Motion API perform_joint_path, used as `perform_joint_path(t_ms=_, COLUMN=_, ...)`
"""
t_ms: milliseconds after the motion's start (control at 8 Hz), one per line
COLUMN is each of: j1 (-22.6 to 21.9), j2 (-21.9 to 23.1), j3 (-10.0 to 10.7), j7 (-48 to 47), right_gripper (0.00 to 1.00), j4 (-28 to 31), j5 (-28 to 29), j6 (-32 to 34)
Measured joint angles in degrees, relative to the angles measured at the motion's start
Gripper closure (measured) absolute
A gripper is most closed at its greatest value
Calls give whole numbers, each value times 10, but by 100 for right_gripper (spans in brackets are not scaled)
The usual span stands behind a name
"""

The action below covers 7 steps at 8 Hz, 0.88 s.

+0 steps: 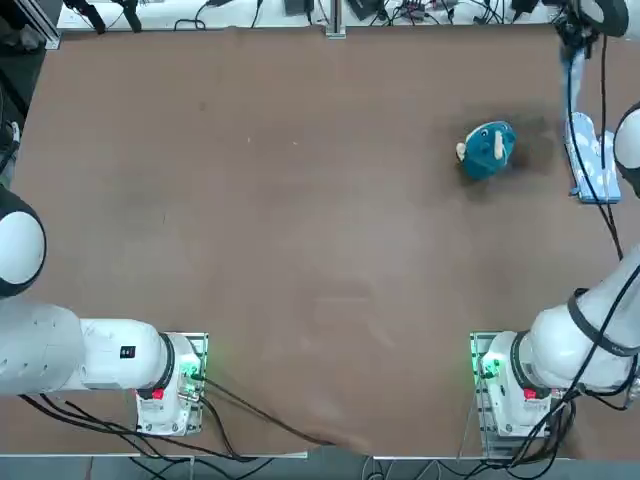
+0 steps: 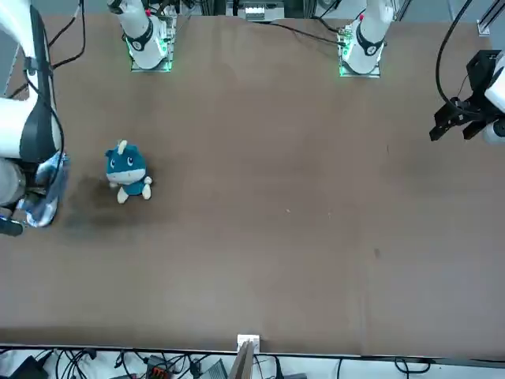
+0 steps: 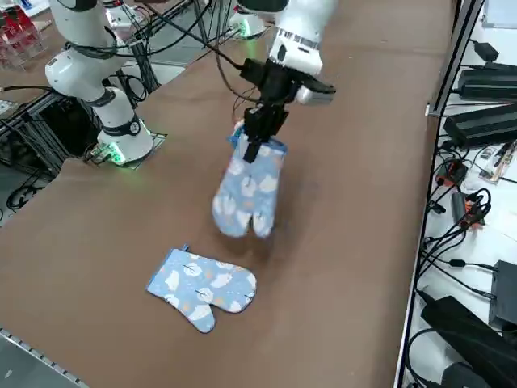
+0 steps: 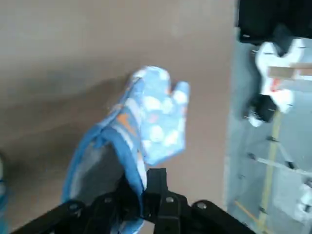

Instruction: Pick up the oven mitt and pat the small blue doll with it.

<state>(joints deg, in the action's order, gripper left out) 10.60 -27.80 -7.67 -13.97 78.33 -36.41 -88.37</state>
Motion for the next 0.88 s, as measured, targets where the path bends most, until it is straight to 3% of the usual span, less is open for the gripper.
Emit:
perform_joint_path(t_ms=250, j1=52, j2=-10, j3=3, j7=61, right_gripper=96, j4=22, j5=-74, j6=-24)
perform_joint_path(t_ms=875, j1=172, j2=7, j3=4, j7=120, right_gripper=96, j4=166, j5=-250, j6=-233)
